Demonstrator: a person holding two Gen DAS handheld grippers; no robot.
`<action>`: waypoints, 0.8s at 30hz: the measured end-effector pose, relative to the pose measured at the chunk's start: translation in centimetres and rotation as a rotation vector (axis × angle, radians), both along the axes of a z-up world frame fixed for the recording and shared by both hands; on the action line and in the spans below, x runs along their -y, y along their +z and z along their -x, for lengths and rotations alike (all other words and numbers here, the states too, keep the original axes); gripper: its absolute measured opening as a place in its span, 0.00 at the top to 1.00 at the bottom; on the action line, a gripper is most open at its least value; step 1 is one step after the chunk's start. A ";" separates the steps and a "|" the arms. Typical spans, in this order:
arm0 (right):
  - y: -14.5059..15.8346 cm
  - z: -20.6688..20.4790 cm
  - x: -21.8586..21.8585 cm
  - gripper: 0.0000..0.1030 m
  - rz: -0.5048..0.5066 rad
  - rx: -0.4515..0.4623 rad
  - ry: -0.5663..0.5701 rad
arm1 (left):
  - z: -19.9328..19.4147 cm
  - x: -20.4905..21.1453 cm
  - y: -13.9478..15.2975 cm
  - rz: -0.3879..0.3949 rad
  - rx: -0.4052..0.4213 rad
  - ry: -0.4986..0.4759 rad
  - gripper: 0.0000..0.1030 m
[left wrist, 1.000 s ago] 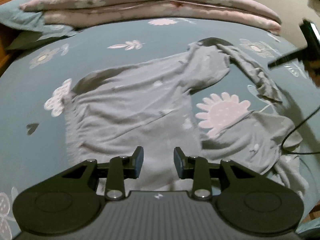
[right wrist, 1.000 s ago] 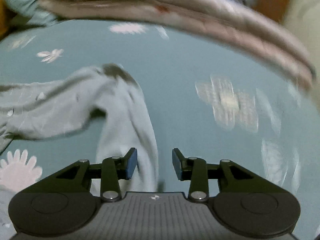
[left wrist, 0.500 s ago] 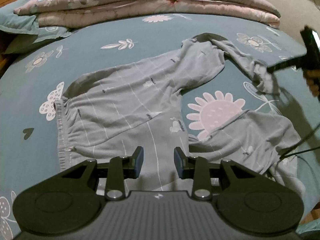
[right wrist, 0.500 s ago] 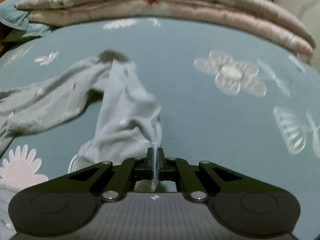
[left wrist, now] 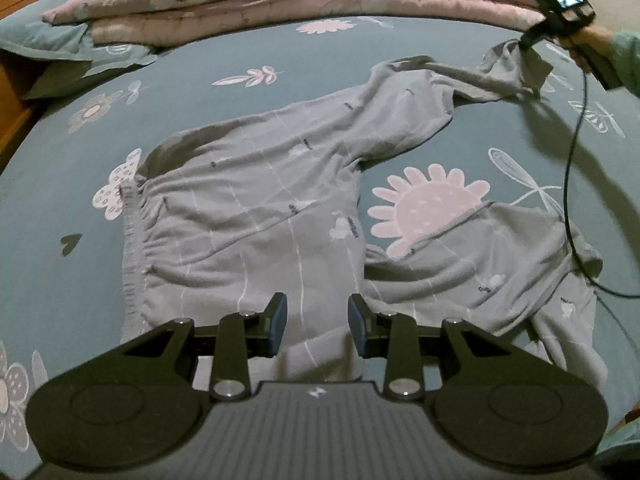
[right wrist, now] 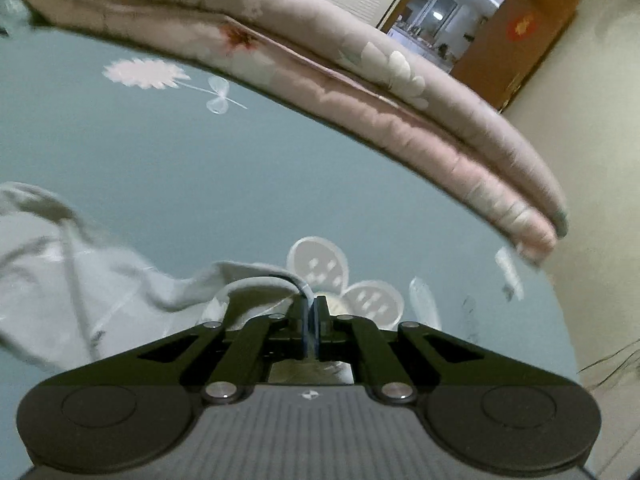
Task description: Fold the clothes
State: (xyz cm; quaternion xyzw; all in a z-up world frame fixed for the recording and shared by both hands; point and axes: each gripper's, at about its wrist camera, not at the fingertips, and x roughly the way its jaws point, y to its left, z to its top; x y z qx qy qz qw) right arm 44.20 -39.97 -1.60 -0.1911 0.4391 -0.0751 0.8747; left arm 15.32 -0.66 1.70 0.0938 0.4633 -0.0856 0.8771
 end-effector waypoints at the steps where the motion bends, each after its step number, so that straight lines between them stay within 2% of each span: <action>1: -0.3 -0.9 0.0 0.96 0.021 0.002 -0.007 | 0.2 0.0 0.0 -0.003 -0.002 0.012 0.67; 8: -2.0 -6.6 0.1 0.96 0.138 0.017 -0.094 | 1.5 -0.4 0.0 -0.018 -0.015 0.093 0.67; 14: -4.0 -8.7 0.9 0.96 0.196 -0.008 -0.180 | 2.1 -1.0 -0.2 -0.012 -0.023 0.162 0.67; 15: -4.5 -8.9 1.0 0.95 0.215 -0.020 -0.195 | 2.1 -1.1 -0.2 -0.010 -0.026 0.165 0.67; 16: -4.8 -9.0 1.2 0.90 0.222 -0.032 -0.206 | 2.1 -1.1 -0.3 -0.008 -0.029 0.167 0.67; 18: -5.0 -8.7 1.6 0.87 0.182 -0.045 -0.209 | 1.9 -1.1 -0.4 -0.007 -0.031 0.162 0.67; 21: -3.8 -7.0 2.4 0.82 0.022 -0.030 -0.211 | 1.6 -1.1 -0.5 0.001 -0.025 0.144 0.67; 24: -1.5 -3.9 2.5 0.76 -0.096 0.015 -0.155 | 1.1 -1.1 -0.4 0.014 -0.012 0.119 0.67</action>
